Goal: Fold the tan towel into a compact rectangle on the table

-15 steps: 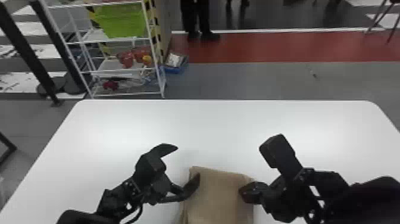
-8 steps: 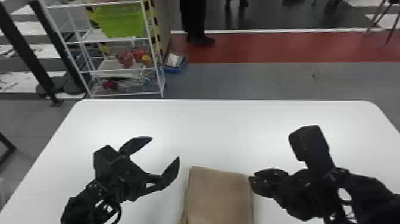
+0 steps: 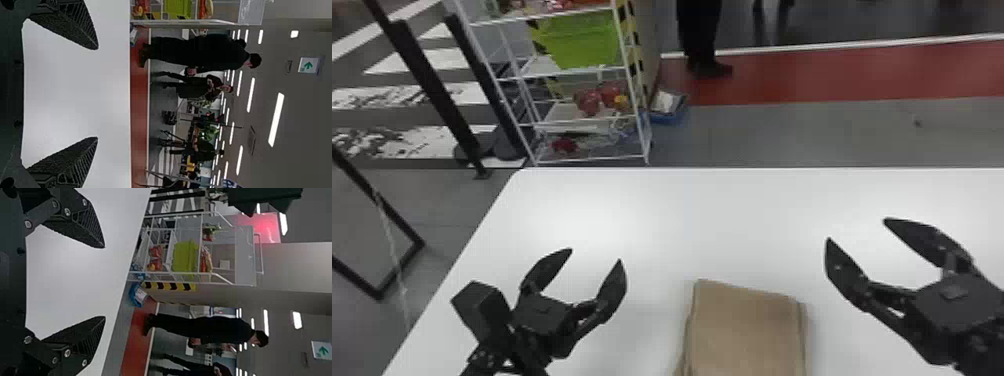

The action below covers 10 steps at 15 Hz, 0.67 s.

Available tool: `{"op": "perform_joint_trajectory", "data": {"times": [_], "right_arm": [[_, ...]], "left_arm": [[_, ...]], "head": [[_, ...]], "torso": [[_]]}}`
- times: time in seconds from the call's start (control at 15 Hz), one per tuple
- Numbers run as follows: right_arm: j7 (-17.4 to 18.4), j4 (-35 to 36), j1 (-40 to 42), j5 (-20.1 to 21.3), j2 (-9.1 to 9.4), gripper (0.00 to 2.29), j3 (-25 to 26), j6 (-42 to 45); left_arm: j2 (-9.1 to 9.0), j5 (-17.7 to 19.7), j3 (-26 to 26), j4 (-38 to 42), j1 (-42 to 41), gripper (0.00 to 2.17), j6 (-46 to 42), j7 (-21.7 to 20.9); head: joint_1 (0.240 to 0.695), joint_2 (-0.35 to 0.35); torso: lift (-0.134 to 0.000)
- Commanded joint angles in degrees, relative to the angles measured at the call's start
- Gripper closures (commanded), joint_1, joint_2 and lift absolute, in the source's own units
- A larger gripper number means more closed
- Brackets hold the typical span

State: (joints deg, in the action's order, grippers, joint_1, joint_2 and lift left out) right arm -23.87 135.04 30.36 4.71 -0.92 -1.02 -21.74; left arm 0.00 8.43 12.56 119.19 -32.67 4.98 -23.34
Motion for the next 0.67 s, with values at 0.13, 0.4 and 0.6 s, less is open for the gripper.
{"op": "perform_joint_trajectory", "data": {"times": [0.13,0.4,0.6], "right_arm": [[0.14,-8.04,2.51,-11.13,0.48,0.09,10.33,14.39],[-0.04,-11.47,1.45,-12.98,0.75,0.1,12.88,17.73],[0.14,-12.44,0.05,-12.98,0.83,0.11,12.62,16.15]], "left_arm": [[-0.15,0.71,0.98,-0.63,-1.6,0.06,-2.73,0.67],[-0.15,0.62,1.5,-4.58,-1.78,0.06,-11.17,4.54],[-0.15,0.62,3.17,-5.29,-0.99,0.06,-10.47,5.24]], "head": [[0.695,0.136],[0.695,0.064],[0.695,0.069]], "torso": [[-0.123],[-0.123],[-0.123]]}}
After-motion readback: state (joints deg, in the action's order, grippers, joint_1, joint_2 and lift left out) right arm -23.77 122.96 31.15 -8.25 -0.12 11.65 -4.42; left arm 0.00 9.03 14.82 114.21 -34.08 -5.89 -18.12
